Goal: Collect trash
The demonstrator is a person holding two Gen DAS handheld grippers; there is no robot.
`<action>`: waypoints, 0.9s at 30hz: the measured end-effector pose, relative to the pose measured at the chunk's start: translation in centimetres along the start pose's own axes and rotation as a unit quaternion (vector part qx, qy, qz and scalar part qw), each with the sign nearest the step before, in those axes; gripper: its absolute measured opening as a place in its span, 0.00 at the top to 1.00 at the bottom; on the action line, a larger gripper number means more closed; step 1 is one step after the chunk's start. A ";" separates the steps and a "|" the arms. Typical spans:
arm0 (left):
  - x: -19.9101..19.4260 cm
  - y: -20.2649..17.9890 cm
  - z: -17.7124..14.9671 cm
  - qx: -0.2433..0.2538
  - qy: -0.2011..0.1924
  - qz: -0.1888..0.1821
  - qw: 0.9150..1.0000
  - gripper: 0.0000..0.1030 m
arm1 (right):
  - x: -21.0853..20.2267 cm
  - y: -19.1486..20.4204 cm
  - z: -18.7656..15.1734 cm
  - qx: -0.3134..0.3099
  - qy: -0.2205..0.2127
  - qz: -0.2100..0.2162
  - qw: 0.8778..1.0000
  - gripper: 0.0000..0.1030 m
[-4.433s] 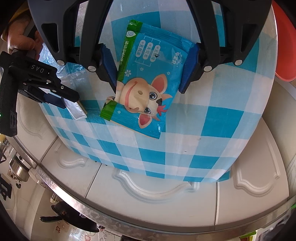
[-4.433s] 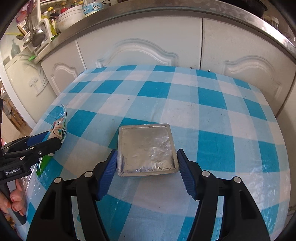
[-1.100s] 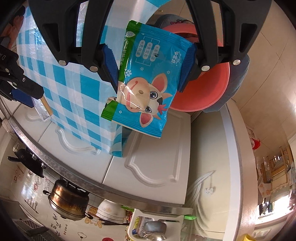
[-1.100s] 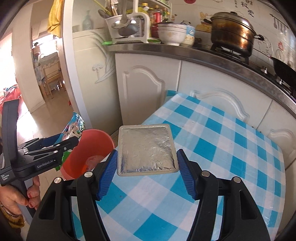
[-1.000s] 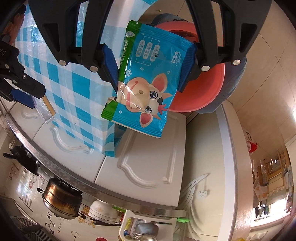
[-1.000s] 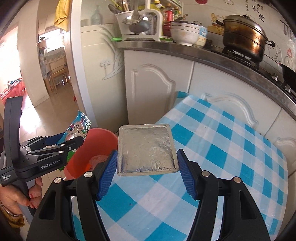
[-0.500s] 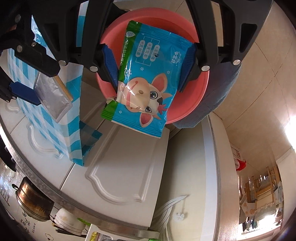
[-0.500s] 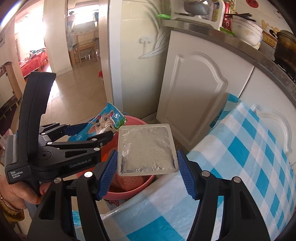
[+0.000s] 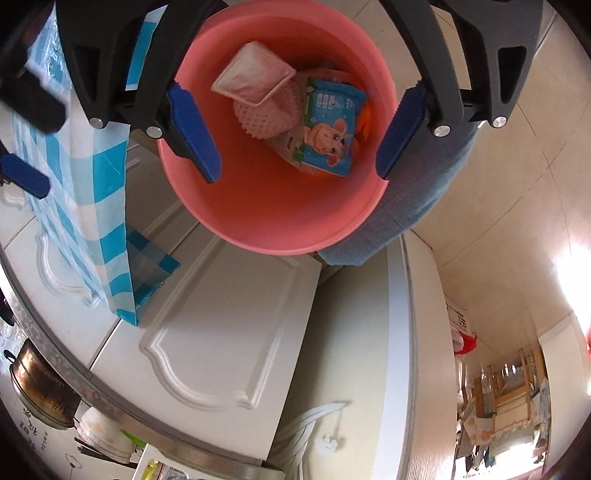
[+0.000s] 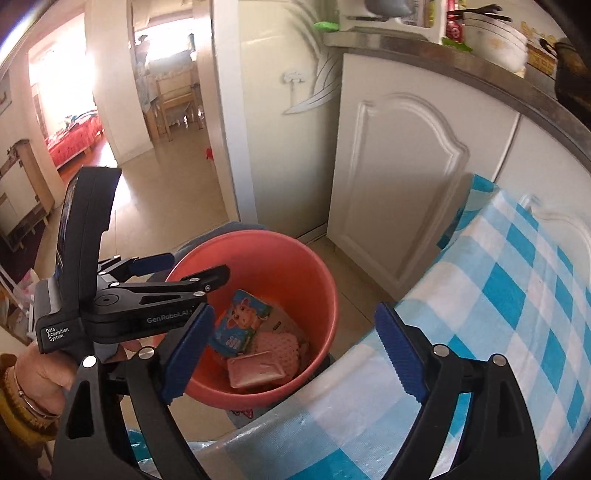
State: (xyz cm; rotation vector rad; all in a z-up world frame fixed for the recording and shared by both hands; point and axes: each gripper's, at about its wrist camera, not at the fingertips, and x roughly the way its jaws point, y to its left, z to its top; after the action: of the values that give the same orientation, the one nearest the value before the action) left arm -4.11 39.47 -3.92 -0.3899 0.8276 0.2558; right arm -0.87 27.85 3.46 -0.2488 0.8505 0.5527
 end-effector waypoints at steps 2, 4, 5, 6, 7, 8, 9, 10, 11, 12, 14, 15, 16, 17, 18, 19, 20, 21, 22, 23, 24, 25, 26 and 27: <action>-0.9 -0.5 0.2 0.011 -0.015 0.013 1.000 0.13 | -1.5 -1.3 -0.3 0.029 -0.015 -0.011 0.999 0.14; -1.8 -1.2 0.3 0.026 -0.030 0.021 0.999 0.13 | -2.8 -2.6 -0.9 0.059 -0.024 -0.027 0.998 0.14; -2.4 -1.6 0.3 0.035 -0.037 0.023 0.998 0.13 | -3.4 -3.3 -1.2 0.072 -0.027 -0.034 0.996 0.13; -2.8 -2.0 0.3 0.042 -0.042 0.025 0.998 0.13 | -4.0 -4.0 -1.6 0.086 -0.030 -0.041 0.995 0.13; -3.4 -2.6 0.3 0.051 -0.049 0.025 0.997 0.13 | -4.5 -4.6 -1.9 0.096 -0.033 -0.046 0.994 0.13; -3.9 -2.9 0.4 0.059 -0.056 0.024 0.996 0.12 | -5.1 -5.2 -2.3 0.107 -0.036 -0.055 0.992 0.13; -4.5 -3.5 0.4 0.067 -0.064 0.023 0.995 0.10 | -5.7 -5.8 -2.7 0.114 -0.039 -0.064 0.991 0.13; -5.1 -4.1 0.4 0.074 -0.071 0.020 0.994 0.07 | -6.4 -6.3 -3.1 0.122 -0.042 -0.073 0.989 0.13; -5.9 -4.8 0.4 0.081 -0.080 0.014 0.993 0.06 | -7.0 -6.8 -3.4 0.129 -0.044 -0.081 0.987 0.13; -6.5 -5.3 0.4 0.086 -0.087 0.009 0.992 0.06 | -7.5 -7.1 -3.7 0.138 -0.046 -0.088 0.985 0.13; -7.9 -6.8 0.4 0.100 -0.102 -0.003 0.990 0.06 | -9.0 -8.2 -4.5 0.157 -0.054 -0.105 0.981 0.13; -8.6 -7.5 0.4 0.105 -0.107 -0.008 0.989 0.05 | -9.7 -8.7 -4.8 0.165 -0.058 -0.113 0.978 0.13; -9.1 -8.2 0.4 0.109 -0.112 -0.014 0.988 0.05 | -10.4 -9.2 -5.1 0.172 -0.059 -0.121 0.976 0.13; -9.7 -8.9 0.4 0.114 -0.117 -0.020 0.986 0.04 | -11.2 -9.4 -5.4 0.178 -0.061 -0.127 0.974 0.13; -10.4 -9.8 0.3 0.121 -0.122 -0.028 0.985 0.04 | -11.7 -10.0 -5.6 0.184 -0.064 -0.136 0.971 0.13; -11.0 -10.7 0.3 0.128 -0.127 -0.035 0.983 0.04 | -12.6 -10.4 -5.9 0.188 -0.068 -0.148 0.969 0.13; -11.5 -11.5 0.2 0.134 -0.130 -0.039 0.982 0.04 | -13.3 -10.8 -6.1 0.190 -0.070 -0.159 0.966 0.13; -12.3 -12.5 0.1 0.142 -0.136 -0.045 0.980 0.04 | -14.0 -11.2 -6.3 0.194 -0.072 -0.169 0.964 0.13; -12.9 -13.3 0.1 0.148 -0.140 -0.049 0.978 0.04 | -15.0 -11.5 -6.6 0.199 -0.077 -0.178 0.961 0.13; -13.6 -14.2 0.0 0.155 -0.146 -0.053 0.976 0.04 | -16.0 -11.8 -6.9 0.204 -0.084 -0.185 0.958 0.13; -14.2 -15.1 -0.1 0.162 -0.152 -0.057 0.973 0.04 | -16.9 -12.0 -7.1 0.207 -0.091 -0.191 0.955 0.13; -14.9 -15.9 -0.2 0.167 -0.156 -0.061 0.972 0.04 | -18.0 -12.2 -7.3 0.210 -0.099 -0.199 0.952 0.12; -15.6 -16.7 -0.3 0.170 -0.162 -0.065 0.970 0.04 | -19.0 -12.4 -7.5 0.212 -0.106 -0.208 0.949 0.12; -16.2 -17.2 -0.4 0.173 -0.165 -0.068 0.968 0.04 | -20.0 -12.5 -7.7 0.215 -0.113 -0.215 0.946 0.12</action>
State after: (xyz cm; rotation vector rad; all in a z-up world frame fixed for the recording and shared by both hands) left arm -8.60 22.65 12.08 -0.0699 0.4997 0.0414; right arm -9.48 6.99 13.80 0.0337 0.6454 -0.0218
